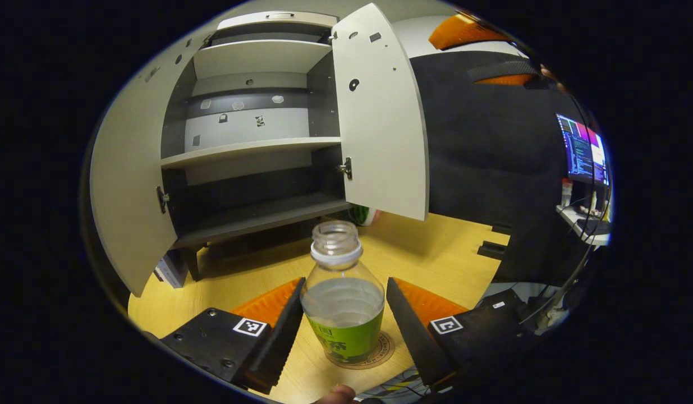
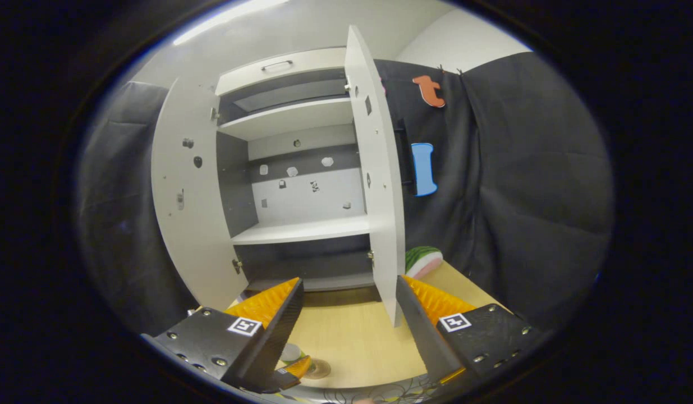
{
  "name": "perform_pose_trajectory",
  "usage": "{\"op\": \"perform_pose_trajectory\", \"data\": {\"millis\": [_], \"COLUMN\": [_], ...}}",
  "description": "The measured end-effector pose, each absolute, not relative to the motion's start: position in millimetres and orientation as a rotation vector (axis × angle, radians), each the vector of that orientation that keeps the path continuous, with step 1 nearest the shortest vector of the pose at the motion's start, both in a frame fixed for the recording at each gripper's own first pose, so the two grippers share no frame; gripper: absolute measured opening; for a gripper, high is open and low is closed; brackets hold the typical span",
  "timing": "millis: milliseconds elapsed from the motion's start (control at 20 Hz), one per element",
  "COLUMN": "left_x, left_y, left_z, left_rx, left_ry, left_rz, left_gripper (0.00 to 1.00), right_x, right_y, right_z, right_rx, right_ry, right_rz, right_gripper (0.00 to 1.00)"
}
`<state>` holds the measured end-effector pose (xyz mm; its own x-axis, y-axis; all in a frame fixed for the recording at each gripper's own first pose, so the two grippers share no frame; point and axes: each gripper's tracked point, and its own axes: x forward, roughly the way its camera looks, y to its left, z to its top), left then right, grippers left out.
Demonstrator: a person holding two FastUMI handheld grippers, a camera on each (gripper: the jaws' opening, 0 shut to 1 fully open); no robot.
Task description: Grasp the bottle in the cabinet with the left hand and place it on the coaster, then close the right door with the right hand and the left door with the left hand.
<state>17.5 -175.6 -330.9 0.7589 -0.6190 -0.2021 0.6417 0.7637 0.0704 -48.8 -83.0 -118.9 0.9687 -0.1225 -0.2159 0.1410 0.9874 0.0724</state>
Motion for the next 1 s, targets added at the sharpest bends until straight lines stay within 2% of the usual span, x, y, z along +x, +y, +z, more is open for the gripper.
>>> {"op": "perform_pose_trajectory", "data": {"millis": [200, 550, 1000], "left_x": [15, 5, 29], "left_y": [-179, -193, -166], "left_z": [-292, -182, -52], "left_rx": [0.125, 0.053, -0.055], "left_ry": [0.149, 0.061, 0.040], "left_rz": [-0.721, -0.737, -0.614], "left_gripper": [0.90, 0.90, 0.90], "right_x": [-53, -50, -21], "right_y": [-100, -148, -230], "right_z": [-111, -81, -25], "right_rx": [0.120, 0.074, 0.002], "right_ry": [0.191, 0.105, 0.011], "right_rz": [-0.158, -0.212, -0.218], "right_gripper": [0.99, 0.99, 0.99]}}
